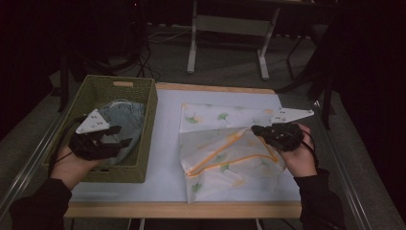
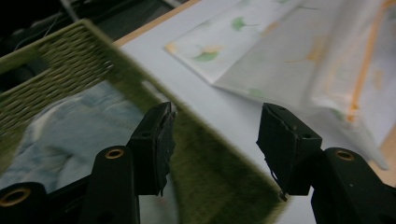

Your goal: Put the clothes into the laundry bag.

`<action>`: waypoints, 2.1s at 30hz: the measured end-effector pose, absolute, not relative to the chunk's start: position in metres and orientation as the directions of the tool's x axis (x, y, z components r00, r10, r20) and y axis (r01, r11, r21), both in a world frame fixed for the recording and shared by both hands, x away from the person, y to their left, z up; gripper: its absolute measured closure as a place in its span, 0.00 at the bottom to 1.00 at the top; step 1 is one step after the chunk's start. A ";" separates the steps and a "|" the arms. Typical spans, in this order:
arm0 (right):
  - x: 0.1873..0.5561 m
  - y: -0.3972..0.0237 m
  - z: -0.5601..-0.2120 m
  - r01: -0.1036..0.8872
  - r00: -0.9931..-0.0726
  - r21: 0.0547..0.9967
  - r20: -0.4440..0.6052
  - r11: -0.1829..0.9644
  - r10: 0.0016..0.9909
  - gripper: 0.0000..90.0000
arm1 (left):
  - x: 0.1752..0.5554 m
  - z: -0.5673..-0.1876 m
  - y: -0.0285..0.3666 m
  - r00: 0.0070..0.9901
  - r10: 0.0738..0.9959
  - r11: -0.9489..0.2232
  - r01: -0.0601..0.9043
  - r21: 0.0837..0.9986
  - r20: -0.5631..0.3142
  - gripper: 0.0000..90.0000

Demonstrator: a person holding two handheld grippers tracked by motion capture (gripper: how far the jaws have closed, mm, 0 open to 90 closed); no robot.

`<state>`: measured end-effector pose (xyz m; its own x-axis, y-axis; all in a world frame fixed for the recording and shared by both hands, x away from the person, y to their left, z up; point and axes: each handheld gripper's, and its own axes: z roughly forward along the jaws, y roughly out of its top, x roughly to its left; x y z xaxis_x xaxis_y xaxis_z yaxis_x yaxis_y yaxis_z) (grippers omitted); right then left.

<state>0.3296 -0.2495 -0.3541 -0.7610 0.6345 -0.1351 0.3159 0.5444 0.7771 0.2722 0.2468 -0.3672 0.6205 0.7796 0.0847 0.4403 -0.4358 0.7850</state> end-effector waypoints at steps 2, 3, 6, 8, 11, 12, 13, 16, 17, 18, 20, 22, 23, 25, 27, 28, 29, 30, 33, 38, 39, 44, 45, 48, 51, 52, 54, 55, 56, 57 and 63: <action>0.330 -0.249 -0.355 0.318 -0.760 0.778 -0.133 0.542 0.636 0.99 | 0.281 -0.367 0.257 0.609 0.789 -0.434 0.462 0.774 0.080 0.50; 0.330 -0.249 -0.355 0.319 -0.760 0.778 -0.132 0.542 0.637 0.99 | 0.285 -0.368 0.261 0.602 0.795 -0.429 0.474 0.769 0.072 0.50; 0.329 -0.248 -0.357 0.323 -0.758 0.775 -0.132 0.543 0.639 0.99 | 0.302 -0.375 0.273 0.563 0.825 -0.405 0.543 0.736 0.038 0.50; 0.329 -0.248 -0.357 0.321 -0.758 0.776 -0.134 0.544 0.639 0.99 | 0.311 -0.380 0.278 0.531 0.847 -0.389 0.580 0.716 0.029 0.50; 0.330 -0.246 -0.358 0.323 -0.757 0.775 -0.133 0.544 0.640 0.99 | 0.325 -0.389 0.283 0.472 0.881 -0.356 0.641 0.680 0.016 0.46; 0.330 -0.246 -0.358 0.323 -0.757 0.775 -0.133 0.543 0.639 0.99 | 0.330 -0.392 0.284 0.453 0.892 -0.335 0.661 0.671 0.000 0.43; 0.330 -0.245 -0.358 0.324 -0.757 0.774 -0.132 0.544 0.640 0.99 | 0.334 -0.394 0.284 0.433 0.901 -0.340 0.658 0.672 0.032 0.43; 0.329 -0.243 -0.360 0.321 -0.759 0.773 -0.136 0.547 0.637 0.99 | 0.348 -0.401 0.284 0.399 0.916 -0.322 0.689 0.649 0.031 0.37; 0.329 -0.243 -0.361 0.321 -0.759 0.771 -0.137 0.550 0.636 0.99 | 0.353 -0.404 0.284 0.386 0.922 -0.316 0.703 0.637 0.032 0.32; 0.329 -0.242 -0.362 0.322 -0.759 0.770 -0.137 0.551 0.636 0.99 | 0.356 -0.405 0.284 0.374 0.927 -0.306 0.711 0.634 0.027 0.29; 0.330 -0.243 -0.363 0.323 -0.759 0.770 -0.137 0.550 0.637 0.99 | 0.364 -0.412 0.285 0.353 0.935 -0.293 0.740 0.605 0.020 0.22; 0.330 -0.243 -0.364 0.325 -0.758 0.769 -0.136 0.551 0.638 0.99 | 0.371 -0.419 0.286 0.333 0.943 -0.276 0.771 0.574 0.008 0.17; 0.330 -0.244 -0.365 0.327 -0.758 0.768 -0.134 0.551 0.638 0.99 | 0.375 -0.423 0.287 0.321 0.947 -0.264 0.786 0.560 -0.004 0.14; 0.331 -0.244 -0.366 0.330 -0.759 0.767 -0.132 0.551 0.638 0.99 | 0.383 -0.435 0.289 0.301 0.953 -0.244 0.822 0.514 -0.028 0.09; 0.331 -0.245 -0.367 0.331 -0.759 0.766 -0.132 0.552 0.638 0.99 | 0.389 -0.445 0.290 0.295 0.955 -0.243 0.849 0.468 -0.038 0.05; 0.331 -0.245 -0.367 0.333 -0.758 0.766 -0.130 0.550 0.639 0.99 | 0.392 -0.451 0.290 0.293 0.955 -0.246 0.862 0.443 -0.041 0.05; 0.331 -0.245 -0.367 0.332 -0.759 0.765 -0.132 0.552 0.638 0.99 | 0.395 -0.456 0.290 0.291 0.956 -0.252 0.870 0.424 -0.029 0.04; 0.331 -0.245 -0.368 0.333 -0.759 0.764 -0.131 0.553 0.638 0.99 | 0.397 -0.460 0.290 0.292 0.956 -0.259 0.874 0.411 -0.020 0.03; 0.333 -0.246 -0.368 0.338 -0.758 0.763 -0.126 0.551 0.640 0.99 | 0.402 -0.471 0.290 0.298 0.954 -0.266 0.886 0.381 -0.024 0.03; 0.335 -0.248 -0.369 0.340 -0.760 0.761 -0.124 0.553 0.639 0.99 | 0.408 -0.491 0.287 0.333 0.943 -0.318 0.895 0.313 0.007 0.03; 0.336 -0.248 -0.369 0.341 -0.760 0.760 -0.123 0.553 0.638 0.99 | 0.409 -0.495 0.286 0.334 0.942 -0.323 0.898 0.299 0.016 0.03; 0.337 -0.249 -0.371 0.347 -0.759 0.759 -0.118 0.551 0.640 0.99 | 0.410 -0.505 0.280 0.388 0.921 -0.385 0.896 0.222 0.029 0.10; 0.337 -0.250 -0.371 0.347 -0.759 0.760 -0.117 0.549 0.641 0.99 | 0.410 -0.505 0.280 0.404 0.915 -0.398 0.892 0.214 0.020 0.19; 0.337 -0.250 -0.373 0.349 -0.758 0.761 -0.114 0.547 0.642 0.99 | 0.407 -0.502 0.278 0.438 0.899 -0.426 0.876 0.223 -0.003 0.43; 0.337 -0.251 -0.373 0.352 -0.757 0.759 -0.113 0.547 0.644 0.99 | 0.403 -0.497 0.273 0.502 0.863 -0.502 0.836 0.222 0.061 0.74; 0.337 -0.251 -0.373 0.354 -0.757 0.759 -0.111 0.547 0.644 0.99 | 0.402 -0.495 0.272 0.513 0.856 -0.514 0.828 0.223 0.065 0.77; 0.337 -0.251 -0.373 0.355 -0.755 0.759 -0.111 0.545 0.646 0.99 | 0.400 -0.491 0.273 0.525 0.849 -0.524 0.819 0.233 0.062 0.79; 0.337 -0.251 -0.372 0.355 -0.755 0.760 -0.109 0.544 0.646 0.99 | 0.399 -0.488 0.273 0.529 0.846 -0.529 0.815 0.238 0.069 0.79; 0.337 -0.251 -0.372 0.353 -0.756 0.761 -0.110 0.544 0.645 0.99 | 0.398 -0.485 0.274 0.535 0.842 -0.534 0.809 0.246 0.067 0.79; 0.337 -0.252 -0.372 0.352 -0.756 0.762 -0.111 0.544 0.645 0.99 | 0.396 -0.481 0.276 0.546 0.835 -0.545 0.798 0.257 0.076 0.80; 0.336 -0.252 -0.370 0.354 -0.755 0.759 -0.113 0.547 0.646 0.99 | 0.383 -0.456 0.293 0.604 0.793 -0.591 0.728 0.348 0.086 0.80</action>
